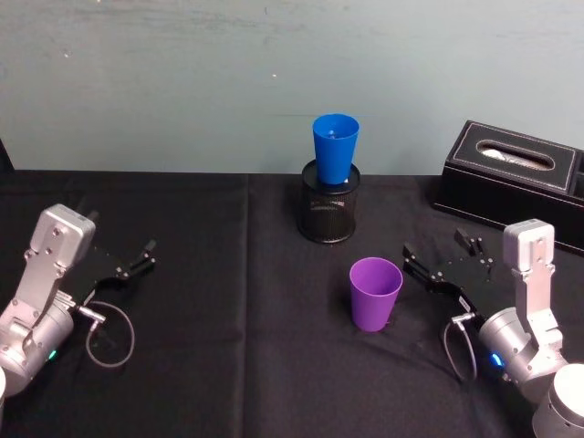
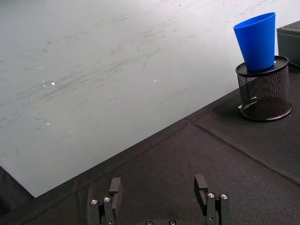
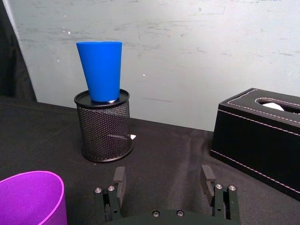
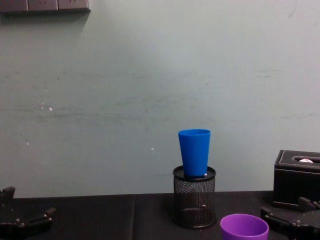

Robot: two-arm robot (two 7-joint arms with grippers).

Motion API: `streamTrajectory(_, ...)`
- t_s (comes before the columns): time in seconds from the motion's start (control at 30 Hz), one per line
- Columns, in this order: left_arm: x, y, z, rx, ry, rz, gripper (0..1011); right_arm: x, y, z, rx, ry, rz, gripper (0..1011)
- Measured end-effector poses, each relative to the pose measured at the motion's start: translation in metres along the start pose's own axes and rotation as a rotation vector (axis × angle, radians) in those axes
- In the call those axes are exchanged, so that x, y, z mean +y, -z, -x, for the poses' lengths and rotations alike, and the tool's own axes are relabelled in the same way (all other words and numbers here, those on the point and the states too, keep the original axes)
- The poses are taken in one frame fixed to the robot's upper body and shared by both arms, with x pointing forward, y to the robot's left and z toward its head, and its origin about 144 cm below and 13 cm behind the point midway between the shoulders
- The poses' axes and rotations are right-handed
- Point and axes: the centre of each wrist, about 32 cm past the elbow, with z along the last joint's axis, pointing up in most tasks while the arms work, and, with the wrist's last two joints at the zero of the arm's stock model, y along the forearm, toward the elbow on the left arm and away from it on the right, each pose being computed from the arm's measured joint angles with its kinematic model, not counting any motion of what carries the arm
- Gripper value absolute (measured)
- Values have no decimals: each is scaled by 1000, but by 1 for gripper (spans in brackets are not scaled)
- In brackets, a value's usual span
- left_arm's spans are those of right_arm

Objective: Pick up one cup with a gripper and tap it against the other cup.

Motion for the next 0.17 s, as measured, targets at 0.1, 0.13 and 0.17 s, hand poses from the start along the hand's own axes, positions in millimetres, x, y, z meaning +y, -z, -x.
streamTrajectory(0.1, 0, 0, 0, 0, 0, 0, 1011, 0, 0, 0, 0, 0, 0, 1003)
streamTrajectory(0.13, 0, 0, 0, 0, 0, 0, 1011, 0, 0, 0, 0, 0, 0, 1003)
streamTrajectory(0.17, 0, 0, 0, 0, 0, 0, 1011, 0, 0, 0, 0, 0, 0, 1003)
